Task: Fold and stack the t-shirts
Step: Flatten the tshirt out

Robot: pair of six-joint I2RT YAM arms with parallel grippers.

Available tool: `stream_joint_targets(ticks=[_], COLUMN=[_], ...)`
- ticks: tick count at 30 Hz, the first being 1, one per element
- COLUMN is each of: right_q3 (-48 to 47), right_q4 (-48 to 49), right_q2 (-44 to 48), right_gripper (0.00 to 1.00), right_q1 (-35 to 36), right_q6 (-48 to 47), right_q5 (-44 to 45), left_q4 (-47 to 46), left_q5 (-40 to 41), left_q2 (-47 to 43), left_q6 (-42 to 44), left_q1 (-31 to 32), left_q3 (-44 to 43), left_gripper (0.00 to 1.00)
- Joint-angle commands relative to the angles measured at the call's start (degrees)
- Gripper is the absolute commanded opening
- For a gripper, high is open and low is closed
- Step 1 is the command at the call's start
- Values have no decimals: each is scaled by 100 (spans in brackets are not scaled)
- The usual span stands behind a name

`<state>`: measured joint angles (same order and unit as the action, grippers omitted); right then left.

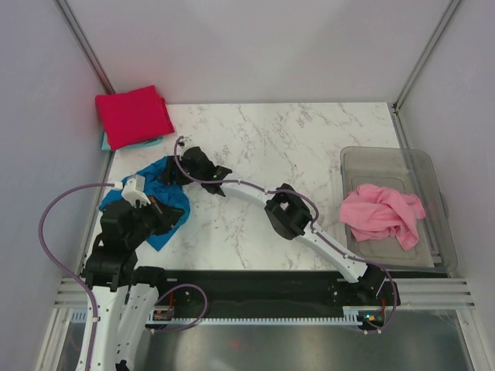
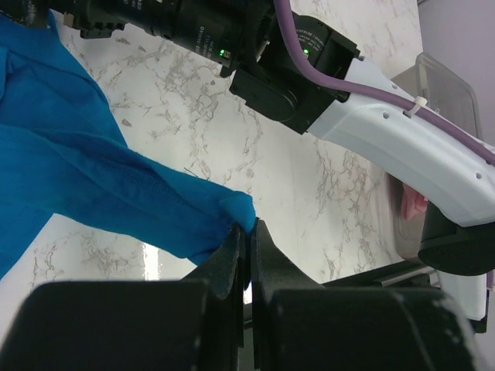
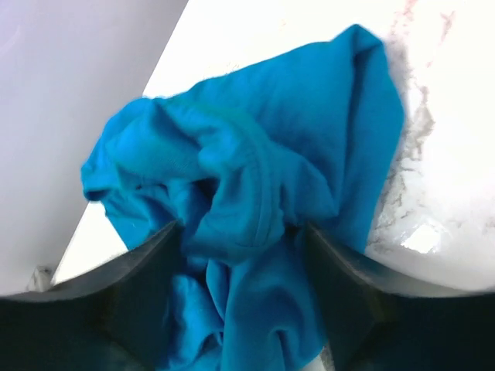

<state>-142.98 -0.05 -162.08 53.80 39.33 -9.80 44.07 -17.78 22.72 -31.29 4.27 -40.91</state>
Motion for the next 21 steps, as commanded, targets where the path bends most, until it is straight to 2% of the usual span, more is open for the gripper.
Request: stream_joint_targets(ticks=[1,2,3,6,8,10,11,12,14,15,17,18,21], right_q3=[-205,-143,-12,425,1023,2479,3120,4415,5521,6449,7289,7980,8926], right_q4=[541,585,725,674,691,918,1102,1461,1509,1369,1193,887,-184], right_q2=[-78,-35,70,438,851,1816,2647,3082,3934,4791,5665,6523,8022], right_gripper=[65,55,31,0,0,0,0,0,0,0,0,0,0], right_q1=[-45,-45,-80,-185,-291,-475,-528,-668,-792,-879,-915,-915,-907], right_q6=[171,163,163,75,-39,-110,-49,13,48,83,48,22,293], right_q5=[662,742,769,936,1093,1295,1593,1709,2077,2462,2789,3104,3414], left_q4=[-189,-189,-197,-197,-197,-189,-189,-197,-189,-189,-180,-180,-136], left_q5=[-217,-226,-243,-270,-270,-296,-305,-305,-287,-270,-217,-147,81], left_q2=[-13,-22,-13,4,22,48,40,66,101,110,127,127,145], left_q6=[-158,-150,-141,-114,-106,-79,-70,-62,-53,-53,-70,-70,0], left_q1=[12,12,12,12,12,12,12,12,12,3,3,3,3], left_q3=[12,21,12,12,4,-5,-14,-14,-40,-40,-58,-67,-154], left_gripper=[2,2,2,2,2,2,2,2,2,2,2,2,2])
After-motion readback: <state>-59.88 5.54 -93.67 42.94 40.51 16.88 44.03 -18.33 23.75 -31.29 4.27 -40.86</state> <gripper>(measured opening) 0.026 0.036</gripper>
